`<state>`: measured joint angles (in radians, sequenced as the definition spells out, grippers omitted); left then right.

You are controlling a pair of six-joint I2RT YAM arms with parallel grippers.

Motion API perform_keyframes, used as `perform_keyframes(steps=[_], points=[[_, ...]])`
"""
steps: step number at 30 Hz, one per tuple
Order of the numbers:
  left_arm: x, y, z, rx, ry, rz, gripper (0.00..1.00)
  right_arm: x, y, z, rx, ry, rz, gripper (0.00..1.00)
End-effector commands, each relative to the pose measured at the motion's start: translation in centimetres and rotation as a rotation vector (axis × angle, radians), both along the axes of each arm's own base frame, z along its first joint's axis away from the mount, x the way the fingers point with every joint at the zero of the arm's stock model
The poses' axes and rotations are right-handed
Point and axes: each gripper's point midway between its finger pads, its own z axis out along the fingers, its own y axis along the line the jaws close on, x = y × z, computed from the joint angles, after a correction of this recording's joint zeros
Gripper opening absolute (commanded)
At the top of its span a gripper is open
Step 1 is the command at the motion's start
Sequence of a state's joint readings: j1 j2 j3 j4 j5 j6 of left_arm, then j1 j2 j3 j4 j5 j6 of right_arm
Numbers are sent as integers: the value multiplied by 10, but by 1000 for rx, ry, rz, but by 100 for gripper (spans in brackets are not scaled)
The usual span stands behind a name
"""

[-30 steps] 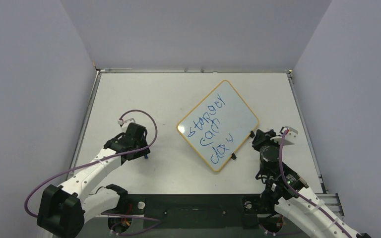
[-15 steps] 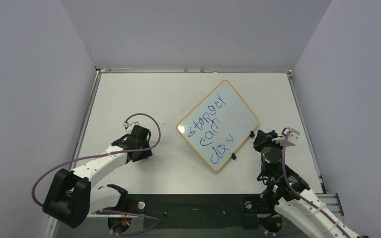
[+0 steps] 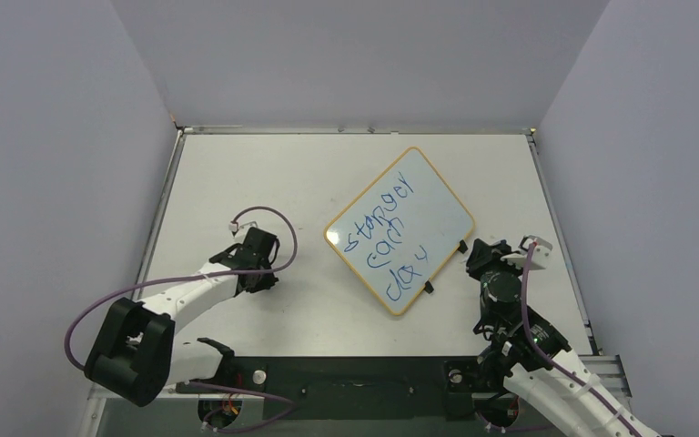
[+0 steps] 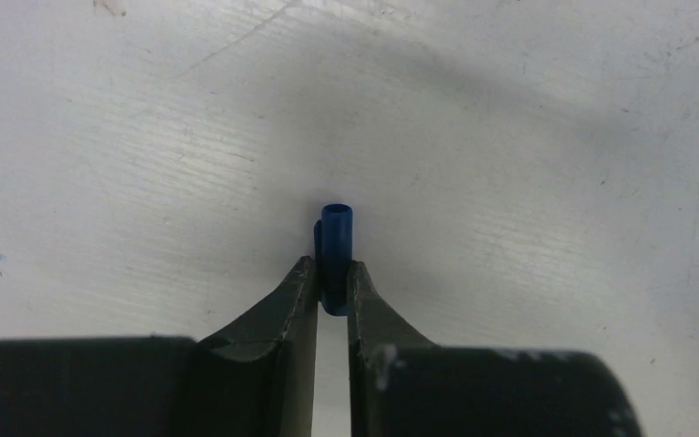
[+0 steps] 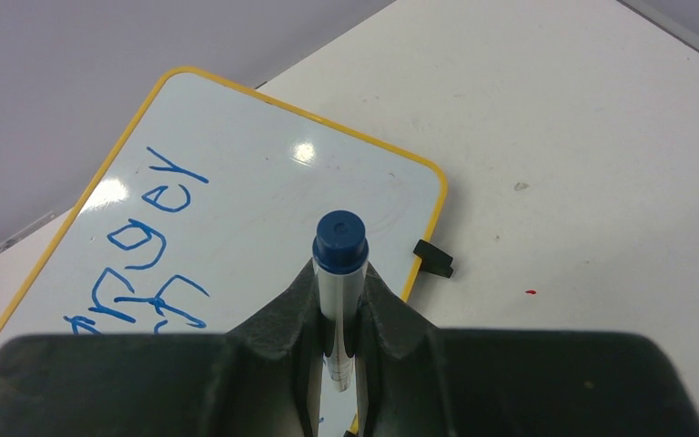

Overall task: Write a sentence on the whiteboard
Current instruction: Pick up the pen cap from the center of the board, then insert the whiteboard marker without the cap into the pen cap.

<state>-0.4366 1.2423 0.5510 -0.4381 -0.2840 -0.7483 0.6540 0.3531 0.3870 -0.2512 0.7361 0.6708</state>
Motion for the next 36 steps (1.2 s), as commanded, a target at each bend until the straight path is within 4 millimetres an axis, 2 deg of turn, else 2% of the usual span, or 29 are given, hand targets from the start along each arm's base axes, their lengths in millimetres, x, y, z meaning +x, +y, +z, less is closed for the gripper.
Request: perform_keyframes(steps=[1,5,8,12,13,17,20,25,28,34,35,36], points=[[9,-15,-4,-48,9,-42,0,-1,-4,10,23,-24,-21,0],[11,-23,-1,-73,13,-80,0,-1,-3,11,24,-25,-15,0],[16,-31,16,-117,-36,-117,0,-1,-1,14,31,-29,-5,0],[26,-38,58,-149,-139,-174,0,0,3,20,52,-39,10,0],[29,-38,73,-148,-169,-194,0,1,5,21,62,-40,20,0],[30,-42,111,-179,-237,-254,0,5,19,30,99,-49,71,0],[25,-51,134,-233,-275,-309,0,8,32,42,130,-69,129,0],[17,-65,195,-304,-421,-445,0,10,56,70,183,-112,236,0],[9,-81,231,-364,-498,-580,0,10,71,84,200,-131,310,0],[-10,-109,273,-456,-613,-837,0,8,102,108,203,-140,453,0],[-12,-111,277,-461,-621,-858,0,7,106,117,205,-152,477,0],[-14,-113,283,-466,-635,-889,0,6,114,117,200,-140,514,0]])
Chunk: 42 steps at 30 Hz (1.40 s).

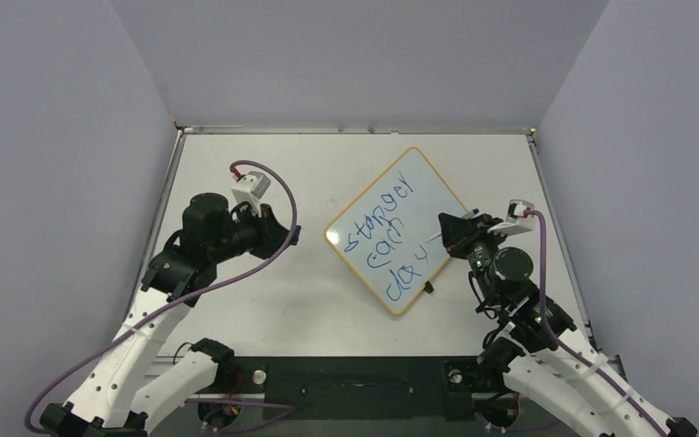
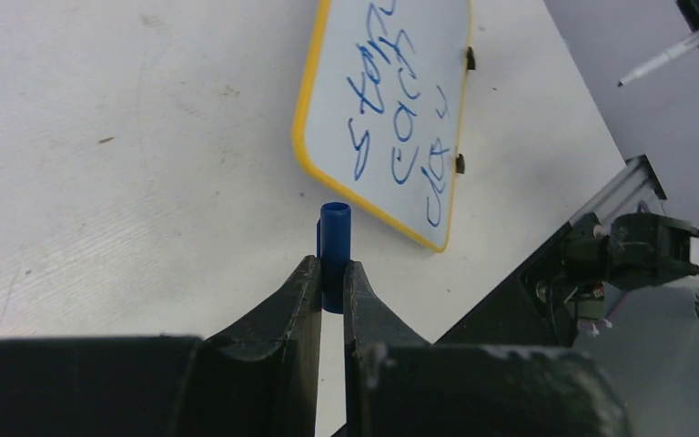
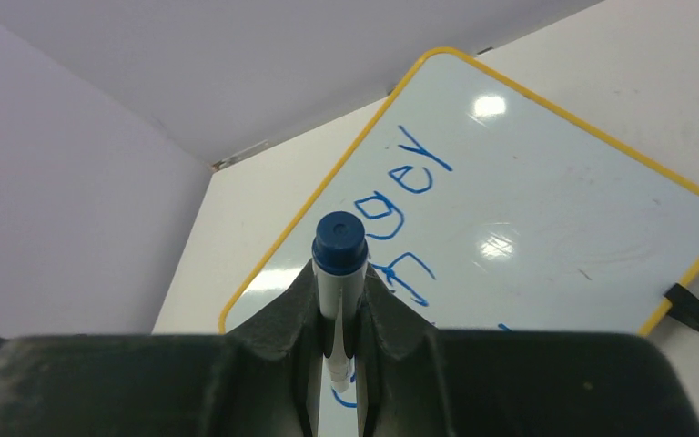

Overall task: Write a sentence on the whiteboard
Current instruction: Insert the whiteboard marker without the cap into the pen cap.

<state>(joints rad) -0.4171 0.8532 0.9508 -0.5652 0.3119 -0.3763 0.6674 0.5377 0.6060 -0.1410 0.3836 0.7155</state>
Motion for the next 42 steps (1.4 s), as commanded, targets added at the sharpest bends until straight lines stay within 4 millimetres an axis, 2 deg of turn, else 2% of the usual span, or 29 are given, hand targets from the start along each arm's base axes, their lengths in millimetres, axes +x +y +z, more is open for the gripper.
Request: perform_keyframes(steps=[1,2,7,10,11,16,23,31,42], points=[[-14,-22,46,-52,-160,-221,0,-7,36,45,35,-78,178,0],[-14,-24,52,-57,-173,-236,0,-8,43,45,29,-69,211,0],[-27,-45,77,-138,-248,-399,0,-18,71,73,59,-106,342,0],[-33,-56,85,-174,-283,-471,0,-22,82,88,99,-139,388,0],[-34,-60,89,-181,-299,-499,0,-23,86,99,131,-167,400,0],[-43,-82,101,-207,-347,-602,0,-23,111,118,181,-183,464,0],[-48,-107,93,-223,-355,-680,0,-21,137,135,255,-211,526,0],[-50,-113,94,-246,-380,-727,0,-23,148,142,292,-210,559,0],[-47,-114,88,-234,-364,-728,0,-29,150,148,305,-219,576,0]])
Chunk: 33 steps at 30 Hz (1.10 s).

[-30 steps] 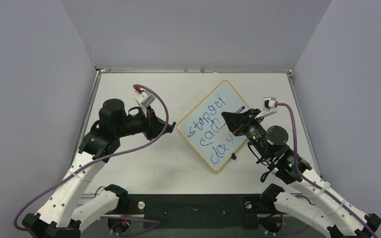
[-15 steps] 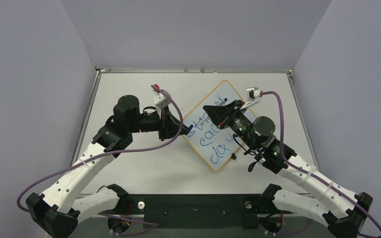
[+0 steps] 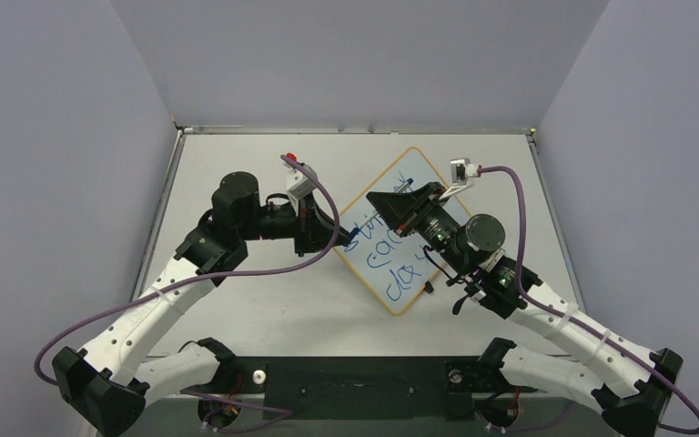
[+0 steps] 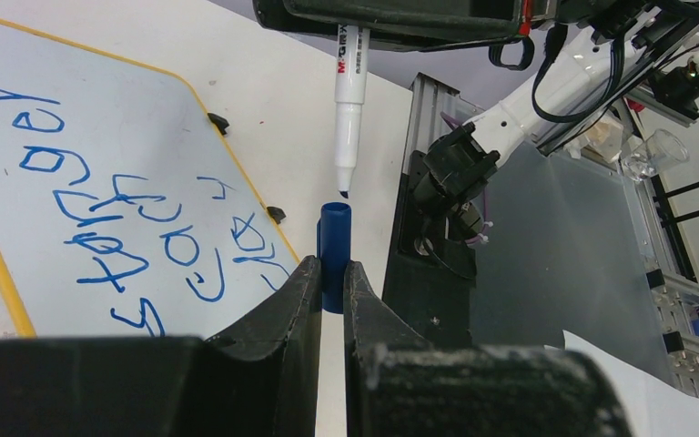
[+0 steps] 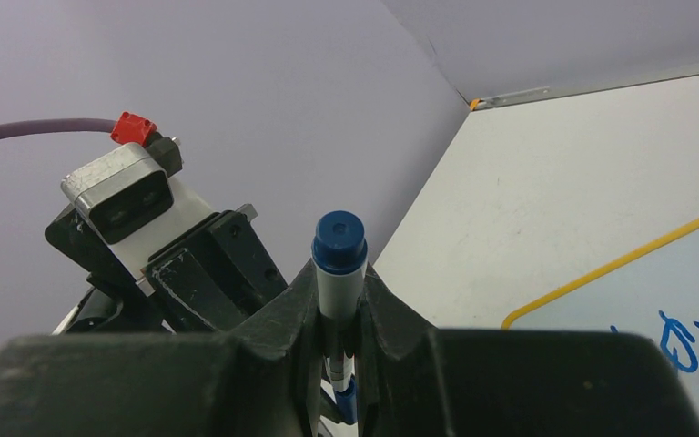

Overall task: Write a sentence on the whiteboard
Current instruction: Insert the whiteboard marker without the cap into the pen cap.

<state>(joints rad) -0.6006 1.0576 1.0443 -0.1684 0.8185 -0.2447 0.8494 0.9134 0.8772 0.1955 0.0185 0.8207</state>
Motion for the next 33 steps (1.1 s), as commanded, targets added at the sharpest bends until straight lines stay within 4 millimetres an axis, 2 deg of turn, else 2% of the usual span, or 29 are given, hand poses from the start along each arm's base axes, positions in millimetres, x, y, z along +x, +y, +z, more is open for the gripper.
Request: perform_keyframes(steps=[1,18,22,27,33], points=[[-1,-1,17,-37,-76,-21,0,-10,-2,39,83,-69,22,0],[-1,0,21,-50,-94,-5,0,-10,14,17,55,-12,48,0],[-1,1,19,-44,-93,-3,0,-10,10,20,60,-19,35,0],[-1,1,16,-37,-86,-4,0,-9,-3,34,56,-50,-18,0],[-2,2,18,-40,-91,-3,0,-8,-10,37,52,-60,-47,0]])
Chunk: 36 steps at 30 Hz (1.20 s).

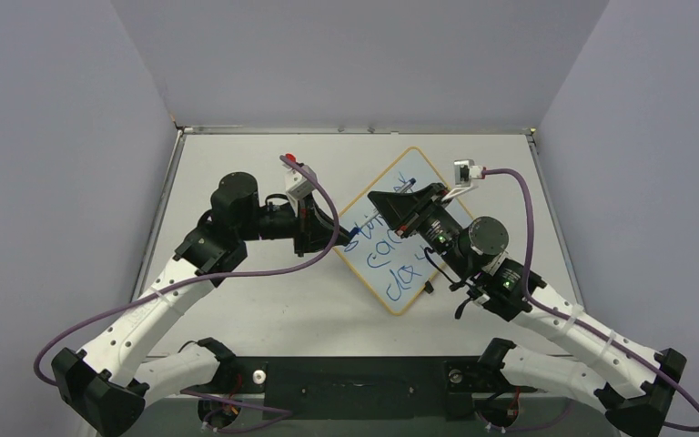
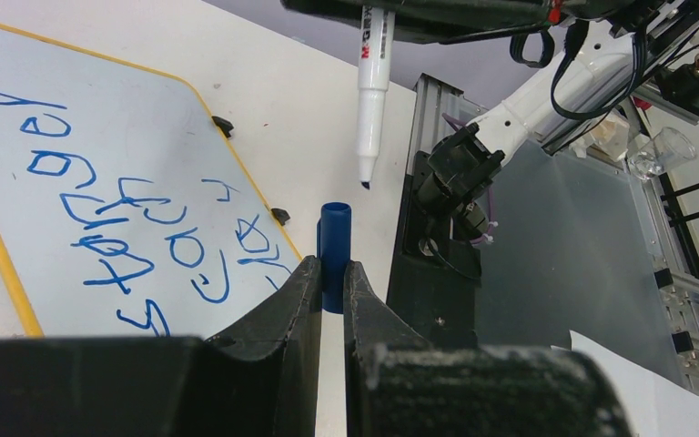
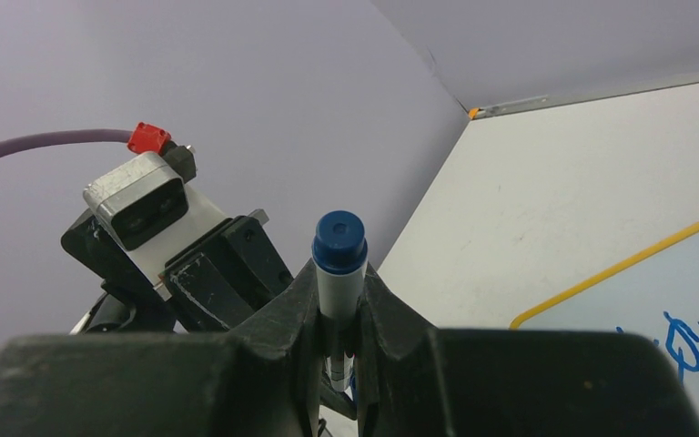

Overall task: Write a sentence on the whiteboard
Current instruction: Insert the whiteboard marker without the cap into the pen cap.

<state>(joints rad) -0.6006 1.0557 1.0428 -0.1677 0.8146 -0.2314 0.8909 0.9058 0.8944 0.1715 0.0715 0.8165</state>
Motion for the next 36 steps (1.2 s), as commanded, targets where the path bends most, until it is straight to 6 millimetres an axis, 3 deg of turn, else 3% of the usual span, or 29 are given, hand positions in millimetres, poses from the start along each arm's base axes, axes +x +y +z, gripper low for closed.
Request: perform_keyframes(steps=[1,36], points=[[-3,1,19,-43,-78,-6,0,-2,-11,32,52,-65,-35,0],[1,1,22,-52,-79,17,0,2,10,0,40,16,15,0]])
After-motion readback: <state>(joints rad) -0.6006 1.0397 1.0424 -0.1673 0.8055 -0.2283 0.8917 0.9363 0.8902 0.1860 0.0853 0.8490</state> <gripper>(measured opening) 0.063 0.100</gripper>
